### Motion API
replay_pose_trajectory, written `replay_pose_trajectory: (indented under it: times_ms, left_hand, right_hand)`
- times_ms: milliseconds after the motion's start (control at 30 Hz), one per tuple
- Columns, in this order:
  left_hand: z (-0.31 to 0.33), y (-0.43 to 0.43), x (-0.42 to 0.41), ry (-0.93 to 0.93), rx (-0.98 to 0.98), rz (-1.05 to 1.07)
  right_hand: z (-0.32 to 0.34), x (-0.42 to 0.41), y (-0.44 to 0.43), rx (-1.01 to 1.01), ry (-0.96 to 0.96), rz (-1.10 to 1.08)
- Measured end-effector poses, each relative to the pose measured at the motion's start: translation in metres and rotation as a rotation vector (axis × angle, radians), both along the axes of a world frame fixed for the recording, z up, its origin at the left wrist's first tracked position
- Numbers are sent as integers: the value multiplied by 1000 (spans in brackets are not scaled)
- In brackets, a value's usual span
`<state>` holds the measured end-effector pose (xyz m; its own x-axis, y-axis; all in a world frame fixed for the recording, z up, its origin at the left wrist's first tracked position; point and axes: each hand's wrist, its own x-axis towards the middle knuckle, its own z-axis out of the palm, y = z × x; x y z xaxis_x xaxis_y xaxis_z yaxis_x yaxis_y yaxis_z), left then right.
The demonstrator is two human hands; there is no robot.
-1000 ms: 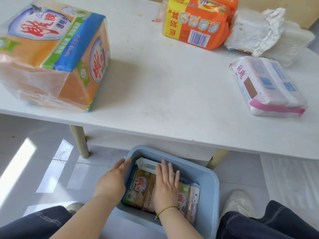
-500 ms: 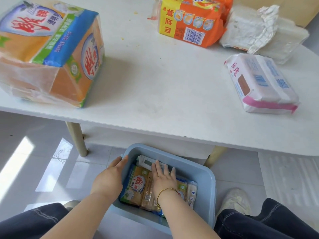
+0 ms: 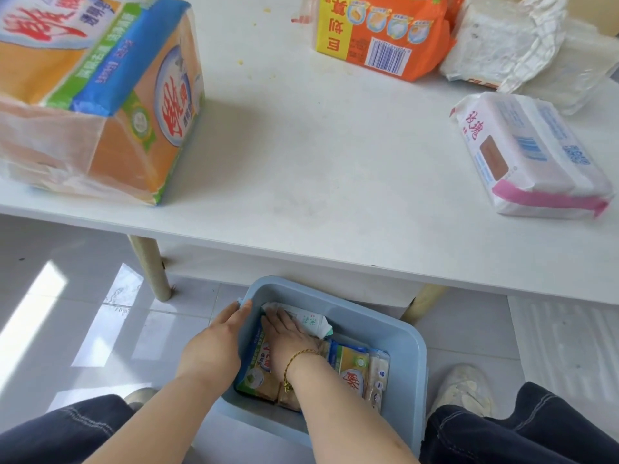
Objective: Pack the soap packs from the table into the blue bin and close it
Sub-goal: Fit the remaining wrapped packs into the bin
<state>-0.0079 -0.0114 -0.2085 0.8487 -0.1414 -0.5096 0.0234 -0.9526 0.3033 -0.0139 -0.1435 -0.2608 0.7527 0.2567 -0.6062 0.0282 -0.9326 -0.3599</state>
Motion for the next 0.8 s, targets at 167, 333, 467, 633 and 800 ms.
replay_pose_trajectory:
  times_ms: [167,333,467,633,800]
  left_hand:
    - [-1,0,0,2,1,5]
    - [0,0,-1,-3,-6,4]
    - [3,-2,1,-4,13,0]
    - [6,-3,0,-6,-19,3]
    - [17,-5,-8,18,-42,11]
  right_hand:
    - [-2,0,-3,64,9,-78]
    - [-3,-22,-20,47,-88,-297]
    - [4,-13,-32,56,55,-250]
    - [49,-16,-44,71,-49,-304]
    - [137,-48,-49,159,-414,-363]
